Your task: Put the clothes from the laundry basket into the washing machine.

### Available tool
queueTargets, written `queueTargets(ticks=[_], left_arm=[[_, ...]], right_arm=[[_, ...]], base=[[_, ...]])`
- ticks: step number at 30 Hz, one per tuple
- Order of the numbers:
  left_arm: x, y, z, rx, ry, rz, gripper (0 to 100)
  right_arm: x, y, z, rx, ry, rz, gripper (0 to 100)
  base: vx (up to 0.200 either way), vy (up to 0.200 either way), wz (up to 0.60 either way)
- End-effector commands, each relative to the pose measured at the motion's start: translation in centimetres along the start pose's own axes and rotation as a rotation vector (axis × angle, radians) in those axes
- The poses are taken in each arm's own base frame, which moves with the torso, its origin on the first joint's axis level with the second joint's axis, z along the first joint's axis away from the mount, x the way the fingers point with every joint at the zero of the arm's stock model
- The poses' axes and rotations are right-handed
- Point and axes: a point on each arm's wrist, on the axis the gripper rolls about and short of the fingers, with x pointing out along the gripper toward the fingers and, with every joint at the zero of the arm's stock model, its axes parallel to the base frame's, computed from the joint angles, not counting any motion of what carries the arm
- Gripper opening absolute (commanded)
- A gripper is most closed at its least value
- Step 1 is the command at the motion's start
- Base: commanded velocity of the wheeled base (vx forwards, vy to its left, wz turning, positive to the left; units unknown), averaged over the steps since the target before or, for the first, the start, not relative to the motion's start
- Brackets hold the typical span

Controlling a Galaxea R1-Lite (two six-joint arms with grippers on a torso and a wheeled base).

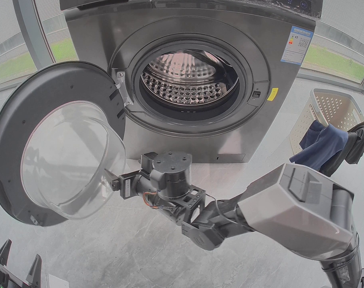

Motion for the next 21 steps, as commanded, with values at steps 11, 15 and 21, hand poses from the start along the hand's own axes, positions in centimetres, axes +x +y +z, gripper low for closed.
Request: queueTargets(ticks=[11, 15, 21], left_arm=[[0.1, 0.0, -0.5, -0.002, 0.008, -0.001, 100], [0.1, 0.0, -0.5, 0.0, 0.008, -0.001, 100], [0.1, 0.0, -0.5, 0.0, 0.008, -0.001, 100]], right_arm=[[-6.6, -2.1, 7.1, -0.006, -0.02, -0.108, 100], [-13.5, -4.6, 9.8, -0.056, -0.011, -0.184, 100], [-22.4, -7.1, 12.1, -0.075, -0.04, -0.294, 100]], base=[[0.0, 0.0, 0.0], [0.0, 0.0, 0.0], [0.0, 0.0, 0.0]])
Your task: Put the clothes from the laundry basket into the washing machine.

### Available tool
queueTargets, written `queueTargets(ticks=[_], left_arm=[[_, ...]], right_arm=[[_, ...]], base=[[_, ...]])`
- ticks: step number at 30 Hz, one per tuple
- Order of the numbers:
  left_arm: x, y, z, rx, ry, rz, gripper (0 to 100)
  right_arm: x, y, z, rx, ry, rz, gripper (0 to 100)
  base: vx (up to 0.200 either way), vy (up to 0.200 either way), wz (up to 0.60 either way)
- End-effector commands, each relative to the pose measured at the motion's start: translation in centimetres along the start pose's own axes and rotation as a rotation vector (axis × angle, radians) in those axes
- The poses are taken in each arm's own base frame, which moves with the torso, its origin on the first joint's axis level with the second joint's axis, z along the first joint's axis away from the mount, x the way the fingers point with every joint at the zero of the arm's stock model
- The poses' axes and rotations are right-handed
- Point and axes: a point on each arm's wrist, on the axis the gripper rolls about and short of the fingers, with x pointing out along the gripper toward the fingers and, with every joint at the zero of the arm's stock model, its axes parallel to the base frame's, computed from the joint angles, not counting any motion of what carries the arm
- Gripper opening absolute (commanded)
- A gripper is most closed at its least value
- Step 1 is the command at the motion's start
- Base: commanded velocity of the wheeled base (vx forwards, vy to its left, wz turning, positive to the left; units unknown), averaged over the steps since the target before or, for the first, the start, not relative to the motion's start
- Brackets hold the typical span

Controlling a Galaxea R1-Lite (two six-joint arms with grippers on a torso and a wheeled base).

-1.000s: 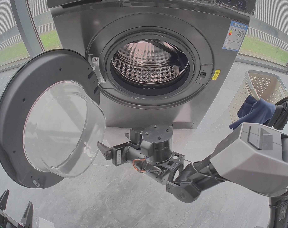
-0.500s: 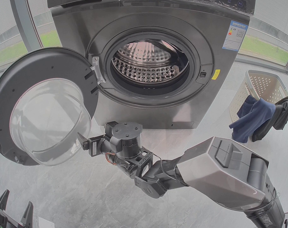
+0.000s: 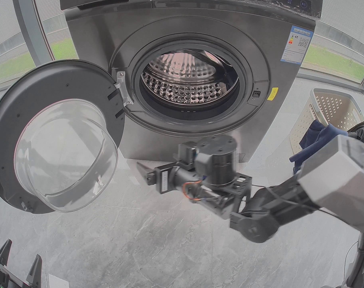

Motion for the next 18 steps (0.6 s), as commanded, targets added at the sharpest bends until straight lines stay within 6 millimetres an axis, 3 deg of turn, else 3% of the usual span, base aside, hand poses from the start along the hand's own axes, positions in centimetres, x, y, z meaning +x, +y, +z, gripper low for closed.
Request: queueTargets(ticks=[1, 5, 7, 10, 11, 12, 18], left_arm=[[0.1, 0.0, -0.5, 0.0, 0.008, 0.0, 100], [0.1, 0.0, -0.5, 0.0, 0.008, 0.0, 100], [0.1, 0.0, -0.5, 0.0, 0.008, 0.0, 100], [0.1, 0.0, -0.5, -0.001, 0.008, 0.0, 100], [0.1, 0.0, -0.5, -0.001, 0.008, 0.0, 100], [0.1, 0.0, -0.5, -0.001, 0.008, 0.0, 100], [0.1, 0.0, -0.5, 0.0, 0.008, 0.0, 100]], right_arm=[[-17.0, -6.7, 7.1, -0.024, -0.103, -0.181, 100], [-22.0, -9.3, 7.5, -0.047, -0.153, -0.301, 100], [-23.0, -9.8, 7.4, -0.06, -0.157, -0.329, 100], [-27.4, -11.0, 6.4, -0.089, -0.183, -0.434, 100], [-27.6, -11.0, 6.3, -0.091, -0.185, -0.439, 100], [-29.8, -11.3, 5.3, -0.105, -0.194, -0.49, 100], [-35.8, -11.1, 1.3, -0.122, -0.242, -0.593, 100]], base=[[0.0, 0.0, 0.0], [0.0, 0.0, 0.0], [0.0, 0.0, 0.0], [0.0, 0.0, 0.0], [0.0, 0.0, 0.0], [0.0, 0.0, 0.0], [0.0, 0.0, 0.0]])
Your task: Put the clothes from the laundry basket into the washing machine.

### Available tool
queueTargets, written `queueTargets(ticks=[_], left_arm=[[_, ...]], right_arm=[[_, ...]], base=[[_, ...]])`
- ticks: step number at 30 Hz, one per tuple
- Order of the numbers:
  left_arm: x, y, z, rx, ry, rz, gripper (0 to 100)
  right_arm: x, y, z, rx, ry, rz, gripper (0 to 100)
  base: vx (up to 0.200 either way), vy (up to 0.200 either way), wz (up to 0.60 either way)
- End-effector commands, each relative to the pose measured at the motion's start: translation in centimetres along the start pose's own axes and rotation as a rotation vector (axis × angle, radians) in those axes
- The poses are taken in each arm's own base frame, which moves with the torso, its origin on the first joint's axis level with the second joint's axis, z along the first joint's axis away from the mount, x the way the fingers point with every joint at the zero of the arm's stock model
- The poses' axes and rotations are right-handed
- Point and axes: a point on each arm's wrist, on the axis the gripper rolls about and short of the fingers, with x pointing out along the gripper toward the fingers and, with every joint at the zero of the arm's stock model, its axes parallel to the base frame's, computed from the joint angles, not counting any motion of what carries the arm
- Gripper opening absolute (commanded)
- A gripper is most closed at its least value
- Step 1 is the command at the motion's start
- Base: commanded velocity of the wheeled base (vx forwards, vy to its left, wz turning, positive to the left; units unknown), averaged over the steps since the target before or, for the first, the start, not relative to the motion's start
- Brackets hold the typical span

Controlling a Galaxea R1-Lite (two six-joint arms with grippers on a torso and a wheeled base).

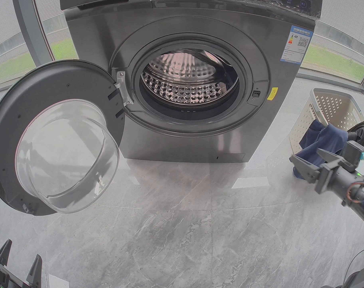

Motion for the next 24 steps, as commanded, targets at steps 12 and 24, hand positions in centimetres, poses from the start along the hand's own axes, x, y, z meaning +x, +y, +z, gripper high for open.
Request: queueTargets(ticks=[12, 24], left_arm=[[0.1, 0.0, -0.5, 0.0, 0.008, 0.0, 100], [0.1, 0.0, -0.5, -0.003, 0.008, 0.0, 100]], right_arm=[[-17.9, -3.8, -8.5, -0.063, -0.092, -0.365, 100], [-20.2, -3.4, -11.4, -0.082, -0.137, -0.374, 100]], base=[[0.0, 0.0, 0.0], [0.0, 0.0, 0.0]])
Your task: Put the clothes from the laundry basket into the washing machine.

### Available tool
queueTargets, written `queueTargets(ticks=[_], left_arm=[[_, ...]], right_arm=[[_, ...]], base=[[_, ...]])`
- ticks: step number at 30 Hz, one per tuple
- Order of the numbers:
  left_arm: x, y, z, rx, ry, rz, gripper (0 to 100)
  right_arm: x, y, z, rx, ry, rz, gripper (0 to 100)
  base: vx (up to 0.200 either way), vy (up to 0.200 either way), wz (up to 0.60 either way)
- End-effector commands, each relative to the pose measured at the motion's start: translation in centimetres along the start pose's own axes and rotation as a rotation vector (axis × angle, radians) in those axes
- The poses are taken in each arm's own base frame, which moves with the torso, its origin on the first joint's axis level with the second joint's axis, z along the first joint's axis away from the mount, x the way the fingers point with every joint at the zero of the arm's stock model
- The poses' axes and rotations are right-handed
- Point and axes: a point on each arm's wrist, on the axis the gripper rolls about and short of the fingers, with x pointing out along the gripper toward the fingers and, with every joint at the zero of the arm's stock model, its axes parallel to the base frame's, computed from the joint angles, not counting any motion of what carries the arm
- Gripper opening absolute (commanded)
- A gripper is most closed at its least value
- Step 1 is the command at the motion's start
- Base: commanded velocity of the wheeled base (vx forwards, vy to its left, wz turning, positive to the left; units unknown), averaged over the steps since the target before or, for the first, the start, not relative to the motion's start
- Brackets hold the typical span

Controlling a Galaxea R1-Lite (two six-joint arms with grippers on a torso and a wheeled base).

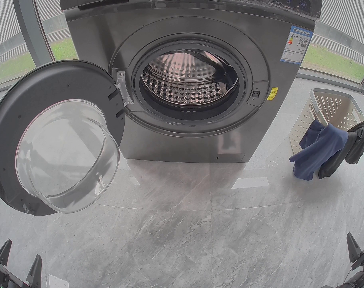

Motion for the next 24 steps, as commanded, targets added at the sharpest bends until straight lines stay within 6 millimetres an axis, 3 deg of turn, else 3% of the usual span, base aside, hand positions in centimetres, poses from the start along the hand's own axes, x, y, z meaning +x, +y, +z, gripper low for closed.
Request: queueTargets(ticks=[1, 17, 24], left_arm=[[0.06, 0.01, -0.47, -0.001, 0.008, 0.0, 100], [0.06, 0.01, -0.45, -0.001, 0.006, 0.0, 100], [0.06, 0.01, -0.45, -0.003, 0.006, 0.0, 100]], right_arm=[[-1.33, -0.08, -1.37, 0.006, -0.112, -0.008, 100], [-1.31, 0.04, -1.74, -0.011, -0.074, 0.054, 100], [-1.31, 0.04, -1.74, -0.011, -0.074, 0.054, 100]], base=[[0.0, 0.0, 0.0], [0.0, 0.0, 0.0], [0.0, -0.2, 0.0]])
